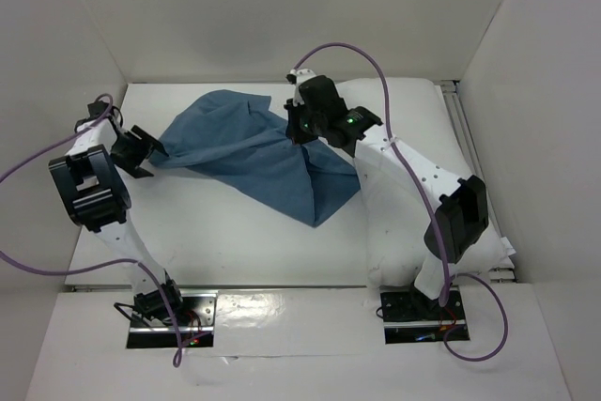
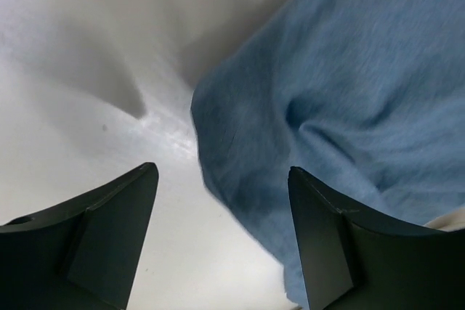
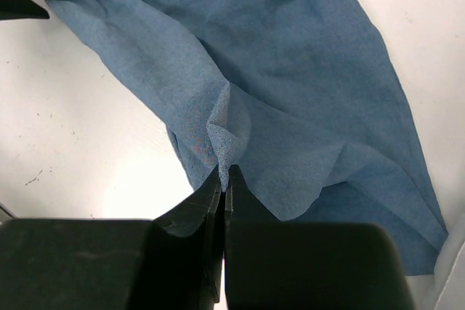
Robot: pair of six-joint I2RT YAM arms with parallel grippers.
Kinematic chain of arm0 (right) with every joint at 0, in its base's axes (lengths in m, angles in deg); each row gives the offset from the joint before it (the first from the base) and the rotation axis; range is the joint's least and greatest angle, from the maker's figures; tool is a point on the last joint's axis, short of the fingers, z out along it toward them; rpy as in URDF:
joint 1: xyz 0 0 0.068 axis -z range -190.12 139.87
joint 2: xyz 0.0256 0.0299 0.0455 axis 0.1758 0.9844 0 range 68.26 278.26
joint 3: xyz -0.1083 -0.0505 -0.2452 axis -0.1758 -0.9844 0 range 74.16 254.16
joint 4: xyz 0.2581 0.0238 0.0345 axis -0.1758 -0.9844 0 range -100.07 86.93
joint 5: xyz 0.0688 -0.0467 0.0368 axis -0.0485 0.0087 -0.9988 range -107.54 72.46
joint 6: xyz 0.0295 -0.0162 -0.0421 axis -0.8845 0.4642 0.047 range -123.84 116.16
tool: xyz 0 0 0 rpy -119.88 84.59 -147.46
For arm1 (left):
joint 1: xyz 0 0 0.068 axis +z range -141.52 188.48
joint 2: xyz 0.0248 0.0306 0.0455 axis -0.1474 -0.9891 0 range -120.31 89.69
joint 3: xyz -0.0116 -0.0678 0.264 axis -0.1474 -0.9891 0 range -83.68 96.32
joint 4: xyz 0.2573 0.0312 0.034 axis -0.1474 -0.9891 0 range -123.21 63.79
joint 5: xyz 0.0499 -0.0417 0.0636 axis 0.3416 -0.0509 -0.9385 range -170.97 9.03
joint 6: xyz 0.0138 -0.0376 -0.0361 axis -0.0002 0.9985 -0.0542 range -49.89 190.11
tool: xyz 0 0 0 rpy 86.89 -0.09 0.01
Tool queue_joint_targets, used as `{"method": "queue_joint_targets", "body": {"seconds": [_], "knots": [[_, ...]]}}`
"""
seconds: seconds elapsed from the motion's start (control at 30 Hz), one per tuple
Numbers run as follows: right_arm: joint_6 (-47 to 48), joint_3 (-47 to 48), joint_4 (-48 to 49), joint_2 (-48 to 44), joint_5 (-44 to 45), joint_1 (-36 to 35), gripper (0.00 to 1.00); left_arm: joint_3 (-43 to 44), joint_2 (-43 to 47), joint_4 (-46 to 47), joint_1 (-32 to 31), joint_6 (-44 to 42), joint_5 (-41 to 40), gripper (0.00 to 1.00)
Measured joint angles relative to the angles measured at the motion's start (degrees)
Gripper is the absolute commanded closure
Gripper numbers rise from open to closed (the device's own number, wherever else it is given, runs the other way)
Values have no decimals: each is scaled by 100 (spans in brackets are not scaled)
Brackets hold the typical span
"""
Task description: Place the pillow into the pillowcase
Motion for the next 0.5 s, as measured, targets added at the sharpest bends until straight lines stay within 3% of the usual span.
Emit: {"method": "queue_joint_targets", "body": {"seconds": [0.1, 0.17, 0.2, 0.27, 0.3, 0.5], "knots": [[0, 0, -28, -2, 39, 7, 100, 151, -232, 105, 0, 96, 76, 28], [0, 0, -44, -7, 57, 9, 100, 260, -382, 138, -13, 120, 144, 45], [0, 0, -50, -9, 72, 9, 100, 332, -466, 151, -28, 133, 181, 57], [0, 0, -72, -11, 101, 9, 100, 476, -610, 166, -39, 179, 267, 93], [0, 2, -85, -11, 122, 9, 100, 566, -669, 157, -48, 188, 348, 100], [140, 603, -487, 120, 258, 208, 100, 2118, -977, -59, -70, 229, 1134, 100]]}}
